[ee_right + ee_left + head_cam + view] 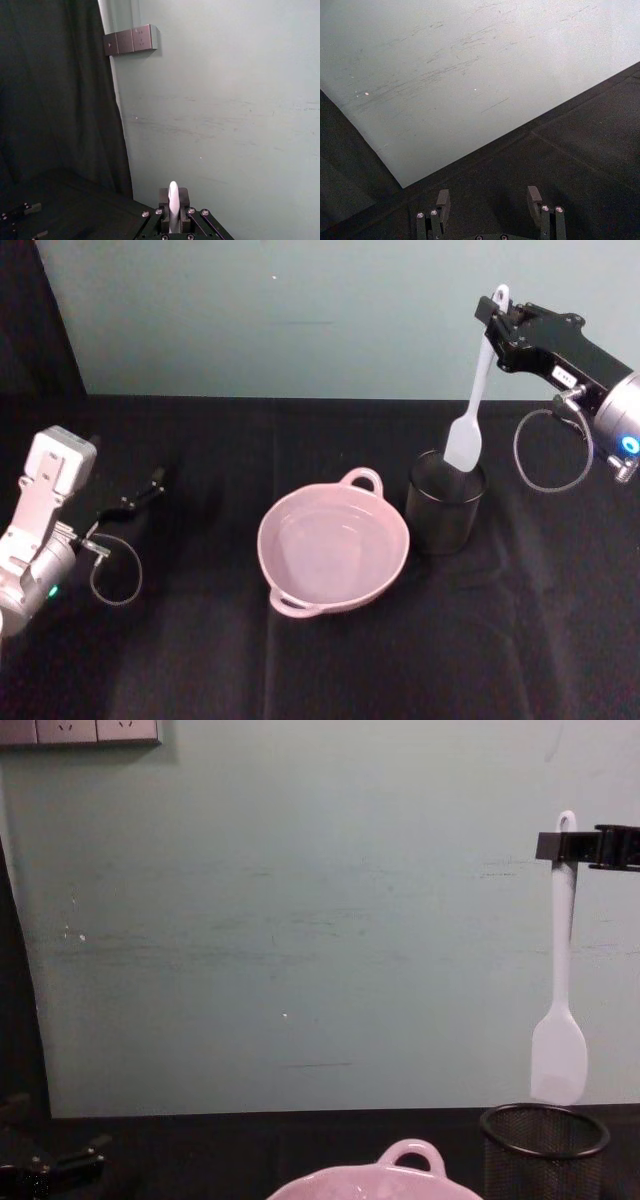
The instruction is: Use the one hand to pick up the spoon and stir the clear water in the bowl.
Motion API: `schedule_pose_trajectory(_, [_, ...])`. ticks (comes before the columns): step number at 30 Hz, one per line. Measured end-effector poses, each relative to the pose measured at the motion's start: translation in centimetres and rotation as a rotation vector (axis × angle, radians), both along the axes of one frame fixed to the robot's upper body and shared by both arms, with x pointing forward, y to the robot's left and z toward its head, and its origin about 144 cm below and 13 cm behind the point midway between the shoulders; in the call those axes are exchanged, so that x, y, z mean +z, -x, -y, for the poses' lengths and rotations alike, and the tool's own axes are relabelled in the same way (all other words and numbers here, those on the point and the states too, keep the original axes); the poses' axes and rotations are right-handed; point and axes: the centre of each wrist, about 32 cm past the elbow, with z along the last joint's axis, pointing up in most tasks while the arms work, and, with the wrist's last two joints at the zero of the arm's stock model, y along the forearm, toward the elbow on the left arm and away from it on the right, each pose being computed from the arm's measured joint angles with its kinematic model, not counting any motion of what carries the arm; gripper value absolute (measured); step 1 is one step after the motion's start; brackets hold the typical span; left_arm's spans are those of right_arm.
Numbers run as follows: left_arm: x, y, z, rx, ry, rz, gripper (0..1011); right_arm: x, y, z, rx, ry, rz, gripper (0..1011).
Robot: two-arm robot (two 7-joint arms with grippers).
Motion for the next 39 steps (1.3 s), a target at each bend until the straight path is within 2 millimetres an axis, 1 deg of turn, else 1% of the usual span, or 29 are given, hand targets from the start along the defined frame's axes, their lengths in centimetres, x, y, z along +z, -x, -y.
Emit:
schedule_pose_trajectory(4, [0.0,0.0,0.0,0.0,0.0,0.0,1011,-0.1,0.0,-0.3,0.006,0.004,0.001,118])
schedule_pose_trajectory(9, [0.0,0.0,0.0,0.0,0.0,0.0,1011,-0.1,0.1,-1.9,0.044,0.009,0.009,118])
schedule_pose_trajectory(10, [0.0,0.0,0.0,0.0,0.0,0.0,1011,-0.2,0.1,-2.5,0.061,0.009,0.012,118])
schedule_pose_trajectory(12, [0.0,0.0,0.0,0.0,0.0,0.0,1011,-0.2,0.1,-3.1,0.077,0.008,0.014,118])
schedule_pose_trajectory(14, [0.0,0.0,0.0,0.0,0.0,0.0,1011,-0.3,0.0,-4.5,0.117,0.01,0.016,118])
schedule_pose_trajectory(15, [0.0,0.0,0.0,0.0,0.0,0.0,1011,-0.3,0.0,-4.5,0.117,0.01,0.016,118])
schedule_pose_trajectory(16, [0.0,0.0,0.0,0.0,0.0,0.0,1011,-0.4,0.0,-5.2,0.136,0.012,0.016,118])
schedule_pose_trajectory(19, [0.0,0.0,0.0,0.0,0.0,0.0,1011,-0.9,-0.3,-6.3,0.164,0.03,0.009,118])
schedule_pose_trajectory(22, [0.0,0.0,0.0,0.0,0.0,0.0,1011,-1.3,-0.3,-7.0,0.173,0.062,0.003,117])
schedule_pose_trajectory(25, [0.0,0.0,0.0,0.0,0.0,0.0,1011,-2.1,-0.4,-7.6,0.174,0.094,-0.005,118])
schedule_pose_trajectory(28, [0.0,0.0,0.0,0.0,0.0,0.0,1011,-3.5,-0.5,-8.1,0.184,0.1,-0.02,118])
schedule_pose_trajectory(31, [0.0,0.0,0.0,0.0,0.0,0.0,1011,-4.5,-0.6,-8.4,0.199,0.098,-0.028,118])
schedule_pose_trajectory(34, [0.0,0.0,0.0,0.0,0.0,0.0,1011,-6.3,-0.6,-9.0,0.221,0.087,-0.033,118])
schedule_pose_trajectory(37, [0.0,0.0,0.0,0.0,0.0,0.0,1011,-7.5,-0.6,-9.4,0.235,0.07,-0.038,118])
schedule_pose_trajectory(38, [0.0,0.0,0.0,0.0,0.0,0.0,1011,-7.5,-0.6,-9.4,0.235,0.07,-0.038,118])
schedule_pose_trajectory(39, [0.0,0.0,0.0,0.0,0.0,0.0,1011,-7.9,-0.6,-9.6,0.242,0.062,-0.04,118])
